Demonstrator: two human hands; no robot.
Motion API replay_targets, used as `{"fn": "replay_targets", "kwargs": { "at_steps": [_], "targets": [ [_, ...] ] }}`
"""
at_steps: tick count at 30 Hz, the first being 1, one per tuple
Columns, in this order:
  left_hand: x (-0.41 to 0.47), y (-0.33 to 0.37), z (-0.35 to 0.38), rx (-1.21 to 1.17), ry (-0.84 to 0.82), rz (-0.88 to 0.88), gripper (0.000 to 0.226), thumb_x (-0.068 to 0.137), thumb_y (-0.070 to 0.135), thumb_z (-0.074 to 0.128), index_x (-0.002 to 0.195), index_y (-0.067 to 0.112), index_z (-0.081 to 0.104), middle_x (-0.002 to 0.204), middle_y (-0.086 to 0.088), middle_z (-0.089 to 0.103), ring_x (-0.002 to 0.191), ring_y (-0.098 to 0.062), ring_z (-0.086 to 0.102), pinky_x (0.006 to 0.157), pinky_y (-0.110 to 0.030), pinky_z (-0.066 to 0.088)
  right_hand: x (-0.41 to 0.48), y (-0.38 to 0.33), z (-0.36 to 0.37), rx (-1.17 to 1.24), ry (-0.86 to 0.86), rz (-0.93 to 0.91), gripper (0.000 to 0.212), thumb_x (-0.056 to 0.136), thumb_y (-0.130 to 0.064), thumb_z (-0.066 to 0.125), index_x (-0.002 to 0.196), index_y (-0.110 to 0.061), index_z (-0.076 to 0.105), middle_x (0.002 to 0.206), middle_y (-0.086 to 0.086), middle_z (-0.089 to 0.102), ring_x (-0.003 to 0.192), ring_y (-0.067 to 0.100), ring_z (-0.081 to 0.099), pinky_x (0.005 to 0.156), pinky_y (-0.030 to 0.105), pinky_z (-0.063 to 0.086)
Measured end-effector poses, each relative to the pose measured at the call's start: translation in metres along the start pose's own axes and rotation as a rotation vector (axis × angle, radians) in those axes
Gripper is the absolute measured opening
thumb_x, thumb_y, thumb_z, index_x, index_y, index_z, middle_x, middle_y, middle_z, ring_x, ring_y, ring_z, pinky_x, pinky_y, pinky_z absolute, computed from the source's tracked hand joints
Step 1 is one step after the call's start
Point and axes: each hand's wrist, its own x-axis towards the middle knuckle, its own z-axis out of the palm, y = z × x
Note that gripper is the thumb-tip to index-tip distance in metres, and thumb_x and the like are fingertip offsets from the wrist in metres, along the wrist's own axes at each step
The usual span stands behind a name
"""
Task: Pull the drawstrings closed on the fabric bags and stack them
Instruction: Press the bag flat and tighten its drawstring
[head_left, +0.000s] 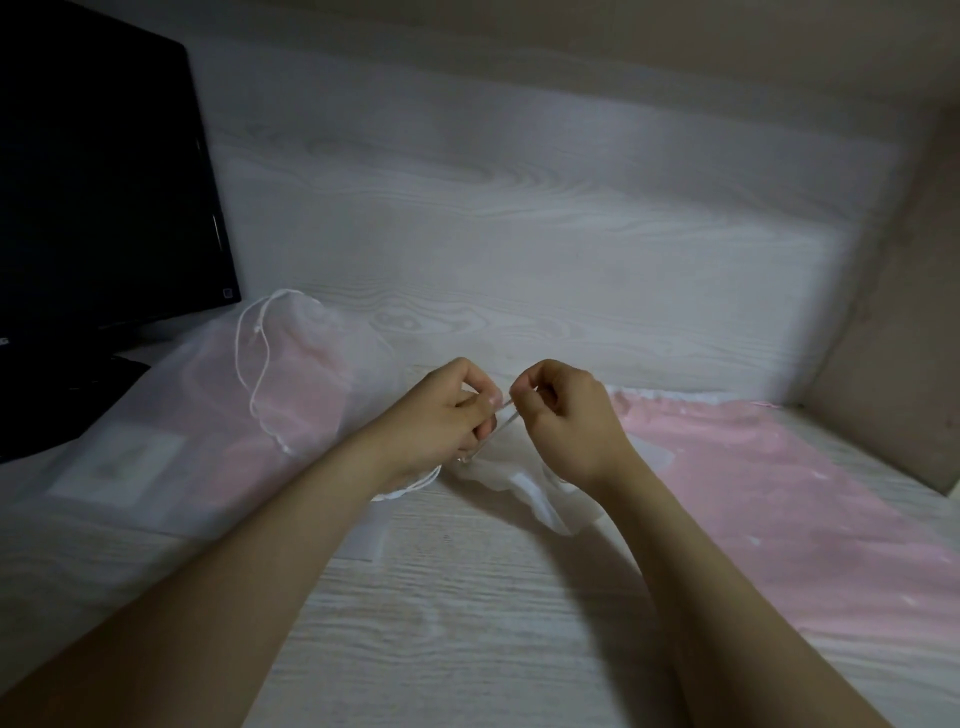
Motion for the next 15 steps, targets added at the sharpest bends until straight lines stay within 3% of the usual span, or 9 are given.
{"fn": "replay_targets", "kwargs": {
  "at_steps": [6,10,12,15],
  "targets": [
    [0.0,0.002,-0.006,0.071,-0.065,-0.001,0.021,0.108,0.014,0.06,0.104,0.002,0.076,0.074,-0.005,0.07,0.061,-0.012,0.058,0.057,-0.023,0.048,-0.003,0.002,-0.001,-0.092,-0.027,-0.028,0.013,0.095,-0.025,0.051,0.088,-0.016,0.058,0.07,-0.015,0.071,0.057,0.002,0.055,0.056,0.022,0.038],
    [-0.001,0.005,-0.008,0.062,-0.031,-0.056,0.016,0.102,0.009,0.067,0.102,-0.001,0.079,0.076,-0.01,0.074,0.064,-0.016,0.066,0.06,-0.026,0.054,-0.004,0.005,-0.001,-0.179,-0.052,-0.119,0.016,0.094,-0.028,0.05,0.092,-0.015,0.059,0.071,-0.012,0.062,0.063,0.008,0.054,0.057,0.026,0.041],
    [0.0,0.006,-0.008,0.103,0.007,-0.079,0.016,0.101,0.009,0.067,0.098,0.0,0.08,0.075,-0.01,0.075,0.064,-0.017,0.066,0.061,-0.027,0.055,-0.003,0.008,-0.003,-0.261,-0.068,-0.131,0.019,0.093,-0.027,0.05,0.085,-0.016,0.064,0.067,-0.011,0.06,0.063,0.009,0.054,0.059,0.028,0.043],
    [-0.001,0.007,-0.008,0.188,0.041,-0.081,0.018,0.1,0.013,0.068,0.091,0.004,0.081,0.073,-0.008,0.075,0.064,-0.016,0.065,0.063,-0.029,0.055,-0.003,0.006,-0.009,-0.358,-0.079,-0.08,0.039,0.085,-0.034,0.047,0.063,-0.005,0.061,0.053,0.005,0.053,0.052,0.019,0.047,0.053,0.035,0.04]
  ]
}}
